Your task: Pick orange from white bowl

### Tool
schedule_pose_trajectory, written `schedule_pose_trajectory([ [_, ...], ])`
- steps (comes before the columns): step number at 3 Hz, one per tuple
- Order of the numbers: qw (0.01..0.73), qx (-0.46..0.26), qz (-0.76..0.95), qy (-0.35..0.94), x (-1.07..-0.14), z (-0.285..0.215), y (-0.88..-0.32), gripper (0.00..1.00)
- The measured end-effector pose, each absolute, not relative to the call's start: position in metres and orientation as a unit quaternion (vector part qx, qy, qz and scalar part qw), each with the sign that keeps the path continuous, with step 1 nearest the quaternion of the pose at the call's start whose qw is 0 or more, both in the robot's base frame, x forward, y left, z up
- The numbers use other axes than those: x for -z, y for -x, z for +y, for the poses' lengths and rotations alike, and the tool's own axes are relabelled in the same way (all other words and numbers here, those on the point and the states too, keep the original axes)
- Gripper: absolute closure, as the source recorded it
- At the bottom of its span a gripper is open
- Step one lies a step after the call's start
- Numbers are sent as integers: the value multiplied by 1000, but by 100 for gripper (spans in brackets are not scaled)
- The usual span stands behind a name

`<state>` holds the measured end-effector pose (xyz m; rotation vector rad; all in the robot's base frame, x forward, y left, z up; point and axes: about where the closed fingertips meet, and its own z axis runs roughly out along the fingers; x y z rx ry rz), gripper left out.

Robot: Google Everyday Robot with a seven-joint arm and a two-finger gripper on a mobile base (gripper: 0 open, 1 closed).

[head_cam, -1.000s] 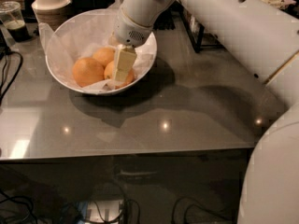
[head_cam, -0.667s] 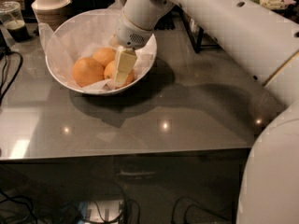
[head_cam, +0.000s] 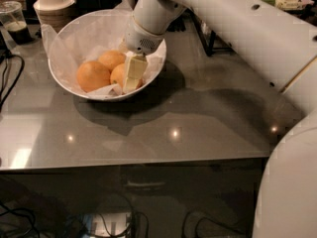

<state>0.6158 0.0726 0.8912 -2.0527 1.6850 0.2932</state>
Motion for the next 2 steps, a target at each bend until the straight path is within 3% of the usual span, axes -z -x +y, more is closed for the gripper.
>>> schedule_pose_trajectory([
  [2,256,-85,614,742,-881,70,-617,19],
])
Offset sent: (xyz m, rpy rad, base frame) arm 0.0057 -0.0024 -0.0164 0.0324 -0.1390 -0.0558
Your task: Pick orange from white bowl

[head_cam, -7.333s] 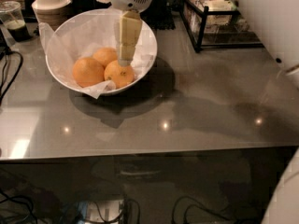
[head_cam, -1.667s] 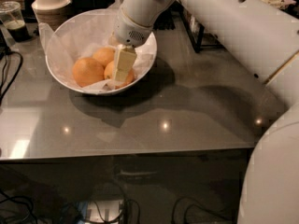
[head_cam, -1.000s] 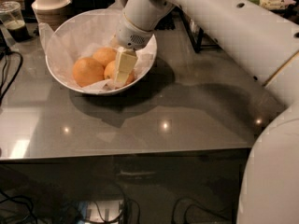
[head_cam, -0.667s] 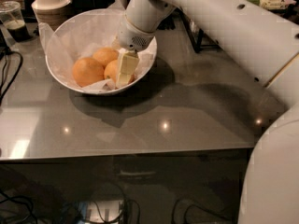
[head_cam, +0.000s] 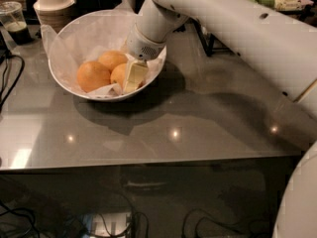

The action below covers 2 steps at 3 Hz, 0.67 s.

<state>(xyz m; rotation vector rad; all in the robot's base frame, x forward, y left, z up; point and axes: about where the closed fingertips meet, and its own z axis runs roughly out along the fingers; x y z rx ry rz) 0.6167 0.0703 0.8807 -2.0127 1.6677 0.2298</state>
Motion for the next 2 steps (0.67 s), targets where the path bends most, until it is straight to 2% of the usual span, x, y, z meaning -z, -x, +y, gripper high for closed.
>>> schedule_pose_trajectory([
  [2,260,-82,614,741,-881,73,-617,22],
])
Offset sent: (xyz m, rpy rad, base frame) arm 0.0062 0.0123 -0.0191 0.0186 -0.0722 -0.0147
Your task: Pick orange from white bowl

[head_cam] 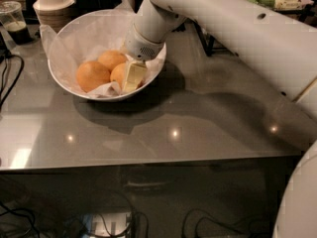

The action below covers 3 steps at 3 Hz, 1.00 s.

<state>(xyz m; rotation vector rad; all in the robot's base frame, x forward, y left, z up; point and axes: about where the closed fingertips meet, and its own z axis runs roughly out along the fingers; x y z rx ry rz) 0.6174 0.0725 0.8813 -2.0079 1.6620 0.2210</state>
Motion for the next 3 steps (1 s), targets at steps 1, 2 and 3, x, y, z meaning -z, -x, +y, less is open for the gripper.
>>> schedule_pose_trajectory([
  [1,258,-82,612,743,-879,75,-617,40],
  [2,255,-83,613,743,-878,75,-617,63],
  [3,256,-80,614,742,-881,74,-617,86],
])
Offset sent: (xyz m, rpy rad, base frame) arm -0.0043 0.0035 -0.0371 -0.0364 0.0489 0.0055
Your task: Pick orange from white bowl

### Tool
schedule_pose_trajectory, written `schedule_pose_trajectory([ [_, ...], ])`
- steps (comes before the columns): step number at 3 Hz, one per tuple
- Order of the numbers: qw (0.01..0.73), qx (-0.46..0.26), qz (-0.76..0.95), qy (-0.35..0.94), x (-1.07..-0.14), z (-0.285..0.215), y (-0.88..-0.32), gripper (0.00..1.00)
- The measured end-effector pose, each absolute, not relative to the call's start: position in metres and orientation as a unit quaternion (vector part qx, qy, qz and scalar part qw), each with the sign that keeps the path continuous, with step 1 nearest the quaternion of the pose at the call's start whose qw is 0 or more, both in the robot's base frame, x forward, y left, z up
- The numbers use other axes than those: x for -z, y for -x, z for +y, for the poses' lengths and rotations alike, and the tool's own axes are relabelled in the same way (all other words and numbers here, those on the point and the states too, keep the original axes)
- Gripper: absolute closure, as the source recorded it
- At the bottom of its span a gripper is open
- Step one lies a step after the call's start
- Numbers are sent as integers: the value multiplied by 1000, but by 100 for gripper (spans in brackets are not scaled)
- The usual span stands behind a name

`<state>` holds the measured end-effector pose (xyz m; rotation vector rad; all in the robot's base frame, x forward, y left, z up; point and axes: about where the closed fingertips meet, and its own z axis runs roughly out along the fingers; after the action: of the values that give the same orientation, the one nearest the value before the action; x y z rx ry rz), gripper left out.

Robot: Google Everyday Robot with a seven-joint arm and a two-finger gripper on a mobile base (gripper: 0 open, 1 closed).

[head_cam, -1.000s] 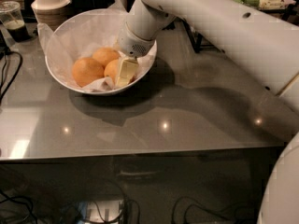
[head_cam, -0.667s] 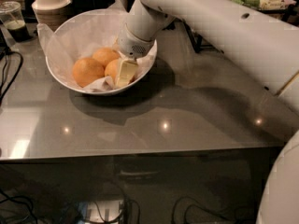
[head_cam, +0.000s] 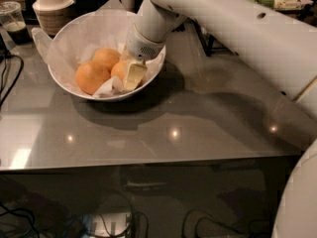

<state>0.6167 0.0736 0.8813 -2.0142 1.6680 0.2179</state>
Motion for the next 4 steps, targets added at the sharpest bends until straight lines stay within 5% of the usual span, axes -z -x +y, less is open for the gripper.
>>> schedule_pose_trajectory([
  [1,256,-74,627,732,-879,69,-613,100],
  [2,256,-74,627,732,-880,69,-613,100],
  [4,376,-98,577,718,-943,73,-627,100],
])
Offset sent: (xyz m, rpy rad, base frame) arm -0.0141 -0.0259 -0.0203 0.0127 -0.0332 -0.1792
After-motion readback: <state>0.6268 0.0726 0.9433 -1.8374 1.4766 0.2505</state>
